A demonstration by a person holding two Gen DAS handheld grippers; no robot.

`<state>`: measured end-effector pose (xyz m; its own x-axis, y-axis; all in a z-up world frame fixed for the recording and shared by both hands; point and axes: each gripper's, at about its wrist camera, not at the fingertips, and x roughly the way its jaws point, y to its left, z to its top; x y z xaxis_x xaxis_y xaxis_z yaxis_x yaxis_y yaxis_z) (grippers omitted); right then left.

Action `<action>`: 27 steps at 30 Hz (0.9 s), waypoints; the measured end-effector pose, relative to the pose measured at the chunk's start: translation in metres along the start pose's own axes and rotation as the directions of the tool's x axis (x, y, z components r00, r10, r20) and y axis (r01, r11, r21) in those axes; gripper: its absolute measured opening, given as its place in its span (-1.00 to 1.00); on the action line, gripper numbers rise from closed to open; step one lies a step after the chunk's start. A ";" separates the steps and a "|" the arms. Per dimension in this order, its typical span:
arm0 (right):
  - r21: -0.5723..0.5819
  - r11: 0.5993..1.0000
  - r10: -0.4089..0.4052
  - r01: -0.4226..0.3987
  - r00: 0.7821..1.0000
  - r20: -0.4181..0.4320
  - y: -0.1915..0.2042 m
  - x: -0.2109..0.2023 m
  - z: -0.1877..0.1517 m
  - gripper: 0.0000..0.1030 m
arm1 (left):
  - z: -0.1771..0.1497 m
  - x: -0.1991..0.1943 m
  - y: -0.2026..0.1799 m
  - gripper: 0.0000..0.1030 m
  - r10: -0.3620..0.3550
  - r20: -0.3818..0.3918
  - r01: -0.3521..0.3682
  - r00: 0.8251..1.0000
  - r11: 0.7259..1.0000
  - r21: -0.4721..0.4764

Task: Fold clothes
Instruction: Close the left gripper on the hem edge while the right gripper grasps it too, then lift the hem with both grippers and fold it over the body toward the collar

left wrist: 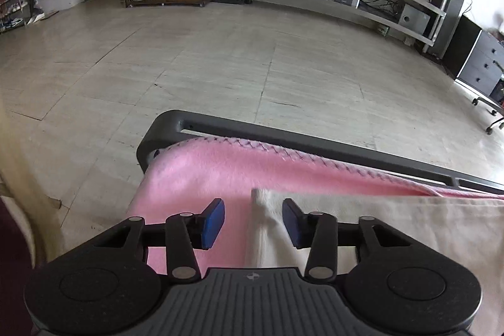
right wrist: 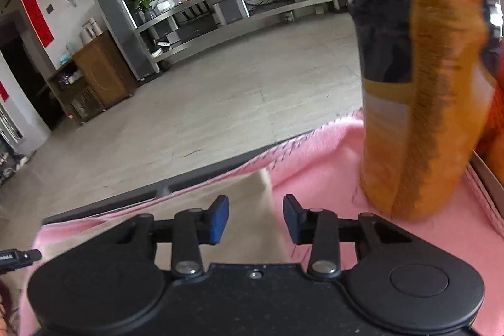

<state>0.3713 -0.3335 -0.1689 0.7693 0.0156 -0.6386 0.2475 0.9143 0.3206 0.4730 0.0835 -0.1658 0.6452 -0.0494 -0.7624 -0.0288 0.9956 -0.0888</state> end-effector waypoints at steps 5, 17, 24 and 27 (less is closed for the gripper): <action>0.015 1.000 0.000 0.000 1.000 0.009 -0.006 0.013 -0.001 -0.21 | -0.006 0.005 -0.013 -0.89 -0.004 0.041 0.001 0.999 0.997 0.074; 0.063 0.997 0.038 -0.040 0.999 0.030 0.000 0.014 0.001 -0.86 | -0.009 -0.033 -0.021 -0.92 0.042 0.161 -0.058 0.986 0.993 0.101; -0.005 0.998 0.070 -0.070 0.992 0.102 0.016 -0.096 0.009 -0.88 | -0.027 -0.127 -0.030 -0.91 0.079 0.279 -0.121 0.957 0.983 0.136; -0.018 0.996 0.090 -0.088 0.989 0.120 0.019 -0.155 0.010 -0.88 | -0.044 -0.175 -0.029 -0.91 0.073 0.308 -0.118 0.949 0.984 0.131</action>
<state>0.2626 -0.3225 -0.0563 0.8535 0.0487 -0.5188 0.1681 0.9167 0.3626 0.3271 0.0598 -0.0580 0.8449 0.0501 -0.5325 -0.0046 0.9962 0.0864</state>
